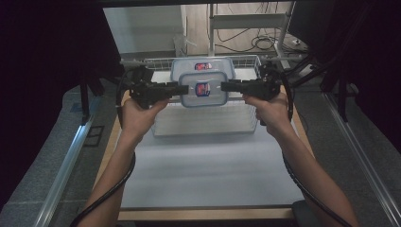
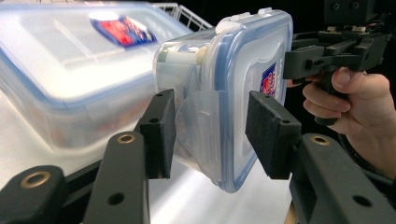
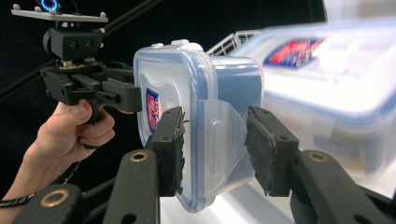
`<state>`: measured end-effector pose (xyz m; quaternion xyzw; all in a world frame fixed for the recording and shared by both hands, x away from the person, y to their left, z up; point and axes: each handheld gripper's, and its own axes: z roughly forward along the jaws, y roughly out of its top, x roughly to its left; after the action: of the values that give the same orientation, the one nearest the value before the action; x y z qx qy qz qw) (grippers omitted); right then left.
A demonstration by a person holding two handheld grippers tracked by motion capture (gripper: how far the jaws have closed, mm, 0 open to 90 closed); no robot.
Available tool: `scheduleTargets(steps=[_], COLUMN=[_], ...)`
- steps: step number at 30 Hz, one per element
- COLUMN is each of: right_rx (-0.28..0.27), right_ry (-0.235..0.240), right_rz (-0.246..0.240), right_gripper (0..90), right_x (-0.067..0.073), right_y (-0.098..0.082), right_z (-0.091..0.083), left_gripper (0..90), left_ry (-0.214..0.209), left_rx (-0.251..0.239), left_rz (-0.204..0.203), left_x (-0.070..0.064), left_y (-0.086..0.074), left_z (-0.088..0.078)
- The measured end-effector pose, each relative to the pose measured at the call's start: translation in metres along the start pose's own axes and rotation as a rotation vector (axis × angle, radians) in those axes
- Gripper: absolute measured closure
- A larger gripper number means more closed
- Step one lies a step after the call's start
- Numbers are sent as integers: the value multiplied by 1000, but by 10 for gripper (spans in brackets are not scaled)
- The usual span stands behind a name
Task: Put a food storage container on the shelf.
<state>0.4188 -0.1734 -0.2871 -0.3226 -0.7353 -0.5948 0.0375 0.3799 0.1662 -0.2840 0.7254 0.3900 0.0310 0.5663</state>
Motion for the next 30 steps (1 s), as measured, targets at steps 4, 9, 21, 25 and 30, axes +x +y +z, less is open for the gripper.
scheduleTargets(steps=[4,9,21,25,30], right_rx=[-9,-13,-21,-21,-27], right_ry=[-9,-25,-17,-12,-32], right_rz=[-1,17,106,118,112], right_gripper=[576,575,574,572,557], right_x=[-1,-9,-38,-41,-42], right_y=[21,40,49,49,50], right_z=[4,11,23,25,27], left_gripper=[536,535,534,535,527], left_ry=[-13,-18,-7,-11,2], left_rx=[-20,-56,-63,-76,-77], left_rz=[-14,-34,-108,-128,-127], left_x=[9,23,44,46,47], left_y=[17,31,43,42,42], left_z=[0,4,20,21,23])
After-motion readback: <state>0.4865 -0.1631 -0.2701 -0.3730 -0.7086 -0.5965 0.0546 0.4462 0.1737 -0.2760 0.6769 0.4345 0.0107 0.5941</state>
